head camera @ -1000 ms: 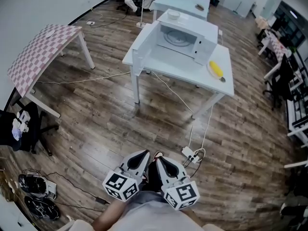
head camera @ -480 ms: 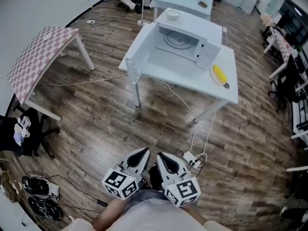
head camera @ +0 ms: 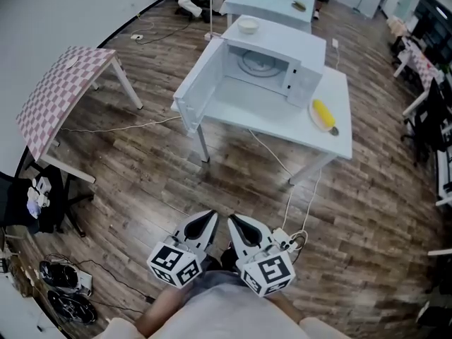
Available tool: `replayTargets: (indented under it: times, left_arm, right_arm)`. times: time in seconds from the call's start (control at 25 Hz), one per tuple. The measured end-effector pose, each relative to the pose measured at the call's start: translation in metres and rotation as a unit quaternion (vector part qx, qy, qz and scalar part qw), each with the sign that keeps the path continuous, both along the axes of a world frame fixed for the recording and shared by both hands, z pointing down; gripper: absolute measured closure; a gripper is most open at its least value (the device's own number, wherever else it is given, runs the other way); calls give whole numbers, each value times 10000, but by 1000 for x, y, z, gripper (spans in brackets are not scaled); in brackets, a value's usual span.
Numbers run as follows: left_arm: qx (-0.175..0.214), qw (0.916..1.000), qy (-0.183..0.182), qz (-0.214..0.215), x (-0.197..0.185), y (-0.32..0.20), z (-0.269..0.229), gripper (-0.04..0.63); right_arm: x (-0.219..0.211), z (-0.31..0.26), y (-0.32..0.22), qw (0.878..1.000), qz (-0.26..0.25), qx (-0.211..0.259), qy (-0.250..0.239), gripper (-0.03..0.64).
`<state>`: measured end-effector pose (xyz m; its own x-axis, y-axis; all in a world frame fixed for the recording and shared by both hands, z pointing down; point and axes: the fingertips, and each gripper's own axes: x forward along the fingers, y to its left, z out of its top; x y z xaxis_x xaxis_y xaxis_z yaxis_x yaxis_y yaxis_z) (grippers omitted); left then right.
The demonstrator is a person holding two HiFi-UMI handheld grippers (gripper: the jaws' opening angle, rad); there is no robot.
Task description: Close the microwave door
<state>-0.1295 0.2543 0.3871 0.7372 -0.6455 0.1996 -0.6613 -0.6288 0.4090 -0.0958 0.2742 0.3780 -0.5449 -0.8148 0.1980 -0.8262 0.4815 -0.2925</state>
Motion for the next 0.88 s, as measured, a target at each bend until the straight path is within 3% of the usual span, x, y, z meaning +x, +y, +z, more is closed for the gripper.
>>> replayTargets:
  times: [0.44,0.88]
  left_arm:
    - [-4,9999,-109,123,30,-13,-3,581]
    - [-16,10000,25,3,26,-67,2,581]
  right_arm:
    - [19,-10,-17,9997,-7,112,-203,594]
    - [16,-4,-64,9998,-175,61,-66,594]
